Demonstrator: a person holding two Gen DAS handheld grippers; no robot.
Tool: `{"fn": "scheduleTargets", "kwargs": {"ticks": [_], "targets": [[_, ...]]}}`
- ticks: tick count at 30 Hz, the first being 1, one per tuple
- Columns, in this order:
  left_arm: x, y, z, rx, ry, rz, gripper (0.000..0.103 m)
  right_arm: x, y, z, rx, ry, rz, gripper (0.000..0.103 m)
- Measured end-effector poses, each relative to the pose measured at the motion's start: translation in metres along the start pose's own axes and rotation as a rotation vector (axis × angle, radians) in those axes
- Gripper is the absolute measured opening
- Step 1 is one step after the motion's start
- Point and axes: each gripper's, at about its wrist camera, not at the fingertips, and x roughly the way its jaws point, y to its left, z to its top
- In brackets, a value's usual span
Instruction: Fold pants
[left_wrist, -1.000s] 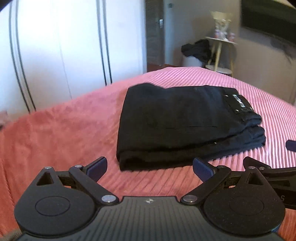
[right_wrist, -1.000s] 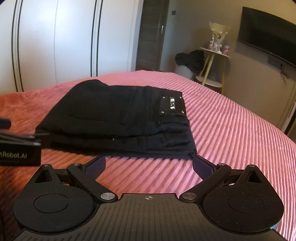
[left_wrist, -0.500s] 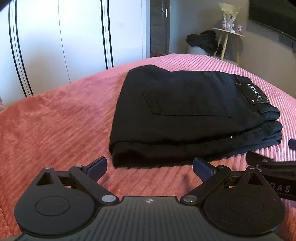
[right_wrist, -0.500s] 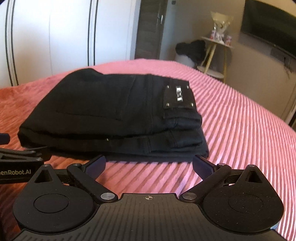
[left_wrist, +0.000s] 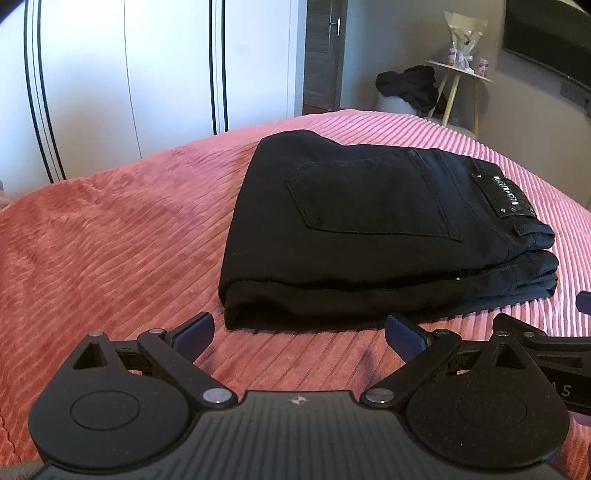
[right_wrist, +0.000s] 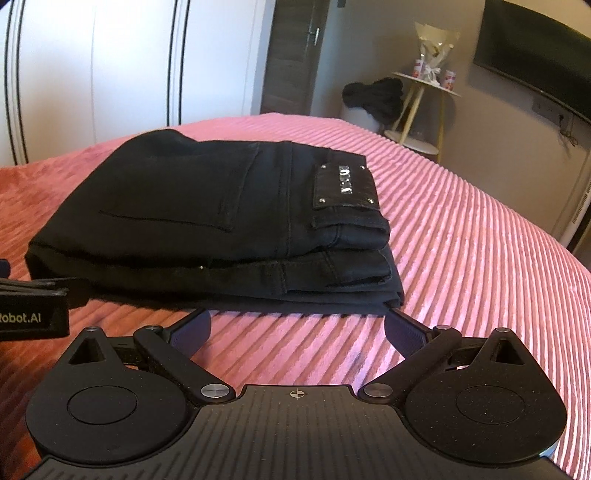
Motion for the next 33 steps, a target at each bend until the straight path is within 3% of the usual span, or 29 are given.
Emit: {"fn": "scheduleTargets", "kwargs": {"ticks": [33], "targets": [[-0.0018,-0.0006,-0.0026,-0.012,0.011,0.006,0.099,-0.0072,-0.0095,0.0019,0.046,-0.013,0.019,0.103]]}}
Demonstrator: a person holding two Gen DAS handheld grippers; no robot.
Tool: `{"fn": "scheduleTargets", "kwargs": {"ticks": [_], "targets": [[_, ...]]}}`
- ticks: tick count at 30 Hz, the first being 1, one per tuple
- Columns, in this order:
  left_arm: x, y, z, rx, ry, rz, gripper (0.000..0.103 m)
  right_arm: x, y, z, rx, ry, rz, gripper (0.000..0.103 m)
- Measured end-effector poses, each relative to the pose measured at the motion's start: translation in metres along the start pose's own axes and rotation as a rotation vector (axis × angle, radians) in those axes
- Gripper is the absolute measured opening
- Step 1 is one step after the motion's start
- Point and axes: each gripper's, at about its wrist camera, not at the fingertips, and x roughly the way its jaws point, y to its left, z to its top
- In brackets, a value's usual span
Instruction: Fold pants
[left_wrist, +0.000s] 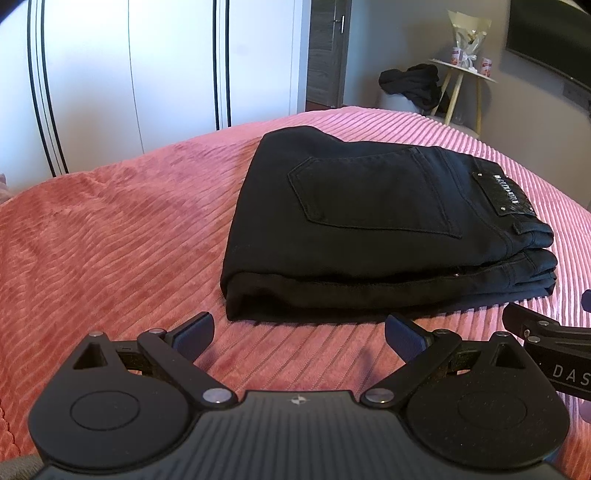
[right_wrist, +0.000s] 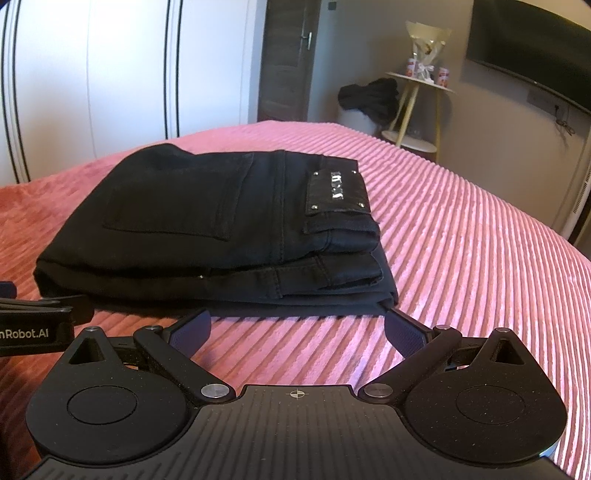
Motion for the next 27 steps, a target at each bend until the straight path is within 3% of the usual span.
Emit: {"fn": "scheduleTargets", "kwargs": {"ticks": [27], "targets": [[0.0013,0.0007,-0.0002,0.003,0.013,0.0,0.099,-0.0046,-0.0009,0.0014,0.006,-0.014,0.012,0.103]]}}
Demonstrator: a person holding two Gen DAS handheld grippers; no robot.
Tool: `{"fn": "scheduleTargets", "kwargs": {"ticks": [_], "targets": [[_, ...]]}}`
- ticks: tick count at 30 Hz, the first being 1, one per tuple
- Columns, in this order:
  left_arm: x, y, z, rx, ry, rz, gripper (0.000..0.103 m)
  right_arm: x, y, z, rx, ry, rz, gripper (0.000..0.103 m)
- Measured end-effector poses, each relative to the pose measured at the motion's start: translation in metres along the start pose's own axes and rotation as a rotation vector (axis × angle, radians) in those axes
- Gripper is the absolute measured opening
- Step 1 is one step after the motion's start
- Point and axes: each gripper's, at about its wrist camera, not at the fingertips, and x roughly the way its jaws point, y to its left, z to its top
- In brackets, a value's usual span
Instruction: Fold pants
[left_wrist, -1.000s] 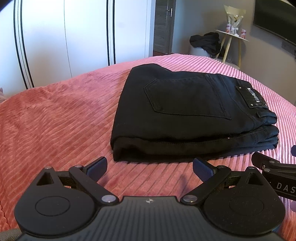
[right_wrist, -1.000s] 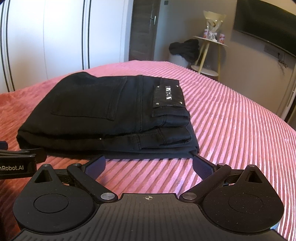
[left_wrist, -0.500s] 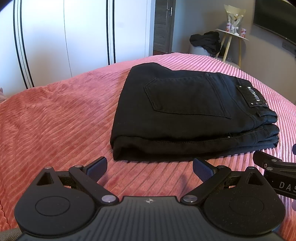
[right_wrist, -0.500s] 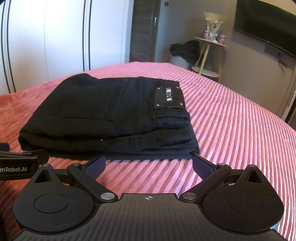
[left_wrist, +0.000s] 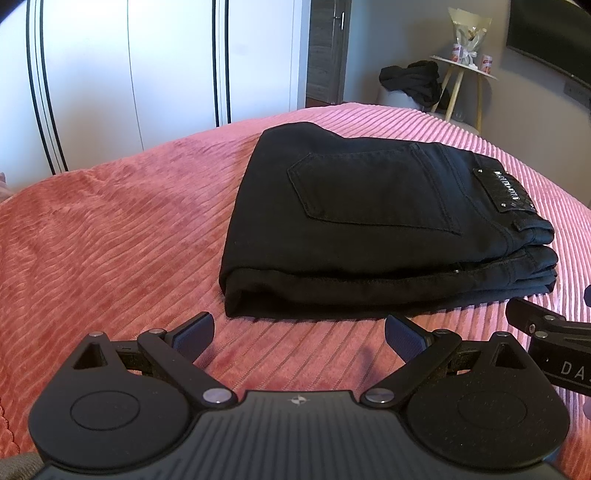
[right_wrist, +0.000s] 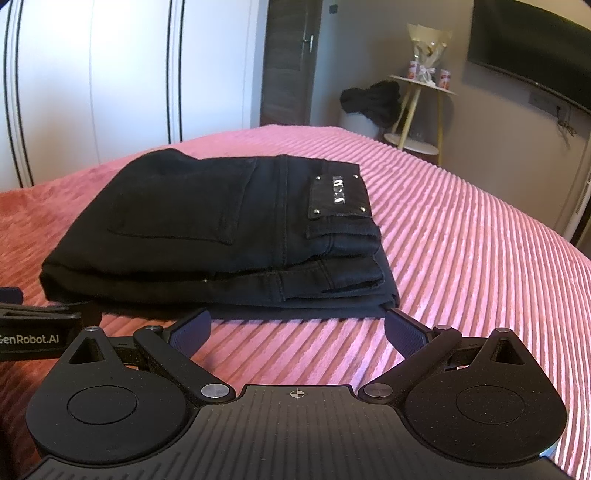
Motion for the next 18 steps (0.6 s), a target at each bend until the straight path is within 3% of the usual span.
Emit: {"fn": "scheduleTargets", "kwargs": {"ticks": [18], "targets": [[0.0009,0.0005,-0.0002,0.0,0.002,0.006,0.099,-0.0017,-0.0018,0.0008,0.016,-0.001,0.005,0.103]]}}
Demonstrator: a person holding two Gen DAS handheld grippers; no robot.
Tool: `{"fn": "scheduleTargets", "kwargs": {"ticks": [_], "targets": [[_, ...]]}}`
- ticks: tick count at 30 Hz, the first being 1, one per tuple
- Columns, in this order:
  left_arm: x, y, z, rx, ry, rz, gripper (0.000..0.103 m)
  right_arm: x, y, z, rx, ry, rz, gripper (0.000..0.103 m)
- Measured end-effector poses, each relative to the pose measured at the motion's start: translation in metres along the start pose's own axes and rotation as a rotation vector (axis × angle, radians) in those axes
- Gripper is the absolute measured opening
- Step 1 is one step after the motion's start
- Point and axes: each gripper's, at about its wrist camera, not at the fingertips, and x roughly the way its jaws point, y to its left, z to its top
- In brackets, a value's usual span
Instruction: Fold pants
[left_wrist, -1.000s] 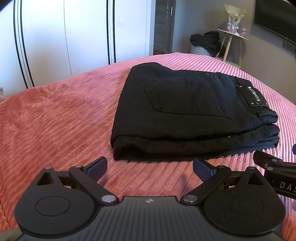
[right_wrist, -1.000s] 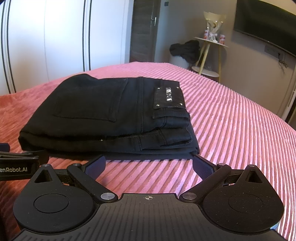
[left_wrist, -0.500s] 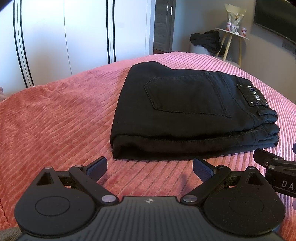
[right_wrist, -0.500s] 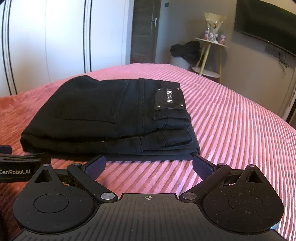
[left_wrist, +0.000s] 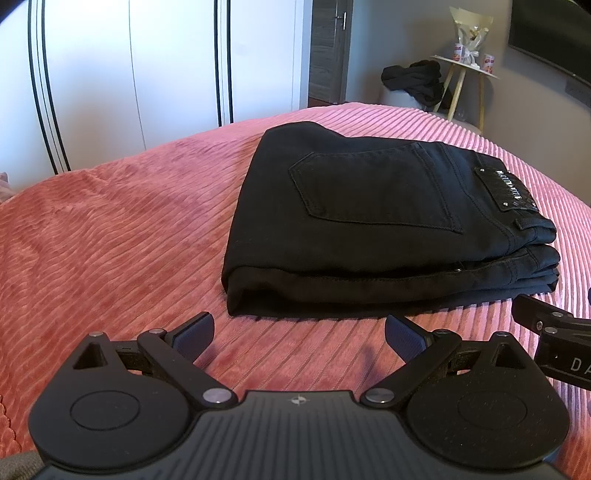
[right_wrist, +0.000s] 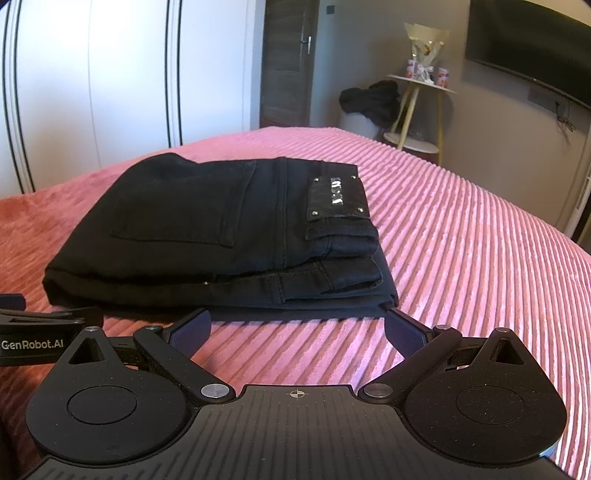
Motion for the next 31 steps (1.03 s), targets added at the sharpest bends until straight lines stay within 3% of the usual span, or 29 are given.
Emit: {"fn": "scheduleTargets", "kwargs": {"ticks": [31], "targets": [[-0.0028,-0.0021,-0.0028,0.013,-0.008,0.0,0.099,-0.0005,-0.0016,0.0002,0.011,0.002,0.005,0.103]]}}
